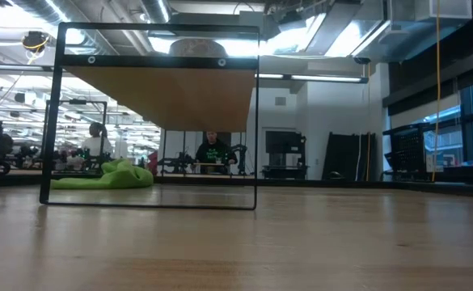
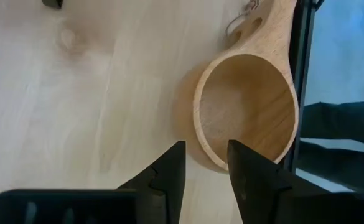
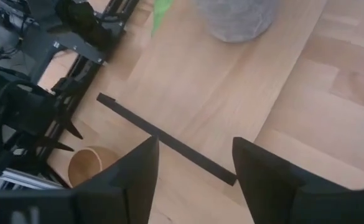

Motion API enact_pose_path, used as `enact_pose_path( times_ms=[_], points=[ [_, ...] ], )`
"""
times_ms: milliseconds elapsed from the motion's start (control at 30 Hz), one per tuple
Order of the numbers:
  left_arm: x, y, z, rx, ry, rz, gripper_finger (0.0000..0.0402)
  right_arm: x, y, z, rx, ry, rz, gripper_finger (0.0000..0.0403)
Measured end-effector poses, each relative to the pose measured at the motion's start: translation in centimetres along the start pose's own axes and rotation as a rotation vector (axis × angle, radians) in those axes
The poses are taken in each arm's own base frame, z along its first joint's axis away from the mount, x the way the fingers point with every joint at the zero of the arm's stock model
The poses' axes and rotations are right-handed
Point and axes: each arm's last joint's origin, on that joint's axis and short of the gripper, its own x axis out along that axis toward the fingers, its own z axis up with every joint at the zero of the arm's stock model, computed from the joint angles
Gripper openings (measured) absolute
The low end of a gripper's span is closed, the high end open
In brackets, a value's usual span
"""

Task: Stack small to large cups/mugs on shelf
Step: Put the brown mug on the shelf

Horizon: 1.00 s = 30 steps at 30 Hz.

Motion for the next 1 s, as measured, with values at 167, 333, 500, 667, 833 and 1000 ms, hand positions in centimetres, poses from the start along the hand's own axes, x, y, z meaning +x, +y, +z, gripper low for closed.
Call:
enact_pose_path(
  times_ms=[167, 333, 500, 667, 833, 1000],
  points=[
    [0.4, 0.4, -0.2, -0.025, 0.002, 0.006, 0.0113, 1.0, 0.2, -0.6, 0.013, 0.023, -0.021, 0.0206],
    [0.8, 0.5, -0.4, -0.052, -0.007, -0.022, 0.0114, 1.3, 0.4, -1.1, 0.029, 0.034, -0.020, 0.0206],
    [1.3, 0.7, -0.6, -0.068, -0.015, -0.053, 0.0114, 1.1, 0.5, -1.4, 0.030, 0.035, -0.008, 0.0206],
    [1.6, 1.1, -0.8, -0.080, -0.011, -0.043, 0.0114, 1.0, 0.6, -1.6, 0.026, 0.037, -0.005, 0.0206],
    [1.7, 1.3, -0.9, -0.085, -0.010, -0.038, 0.0114, 1.0, 0.5, -1.6, 0.025, 0.036, -0.006, 0.0206],
    [1.8, 1.5, -1.0, -0.085, -0.012, -0.039, 0.0114, 1.0, 0.5, -1.6, 0.024, 0.035, -0.008, 0.0206]
  ],
)
